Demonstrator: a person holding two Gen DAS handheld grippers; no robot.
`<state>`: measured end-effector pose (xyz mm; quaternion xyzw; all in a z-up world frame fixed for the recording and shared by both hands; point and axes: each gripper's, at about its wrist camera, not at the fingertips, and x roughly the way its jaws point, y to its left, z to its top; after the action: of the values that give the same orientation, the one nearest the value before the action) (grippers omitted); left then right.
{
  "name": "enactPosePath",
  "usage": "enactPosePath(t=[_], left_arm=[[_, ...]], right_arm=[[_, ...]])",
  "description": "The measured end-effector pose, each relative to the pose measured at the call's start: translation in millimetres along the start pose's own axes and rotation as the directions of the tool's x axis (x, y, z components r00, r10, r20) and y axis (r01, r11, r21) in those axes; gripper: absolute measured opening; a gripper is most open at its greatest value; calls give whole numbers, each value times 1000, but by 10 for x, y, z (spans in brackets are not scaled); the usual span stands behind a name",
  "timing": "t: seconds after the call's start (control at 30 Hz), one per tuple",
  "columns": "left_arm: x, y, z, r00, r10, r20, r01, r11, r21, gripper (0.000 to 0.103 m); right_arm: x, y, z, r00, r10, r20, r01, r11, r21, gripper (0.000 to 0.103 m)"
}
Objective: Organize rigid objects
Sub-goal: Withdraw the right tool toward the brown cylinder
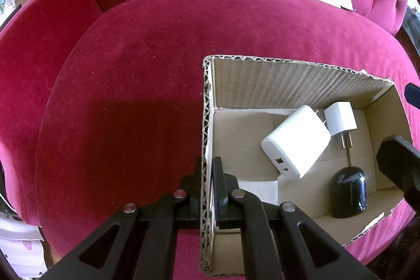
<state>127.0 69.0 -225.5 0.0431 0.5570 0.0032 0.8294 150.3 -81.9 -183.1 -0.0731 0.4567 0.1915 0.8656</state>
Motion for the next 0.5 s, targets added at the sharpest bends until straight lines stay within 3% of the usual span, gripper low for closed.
enactPosePath(t=[0.5], left_arm=[[4,-9,26,1000,3,-2,-3,1000,-1,5]], right_arm=[[-199,-301,93,998,-65,-7,65,996,54,103]])
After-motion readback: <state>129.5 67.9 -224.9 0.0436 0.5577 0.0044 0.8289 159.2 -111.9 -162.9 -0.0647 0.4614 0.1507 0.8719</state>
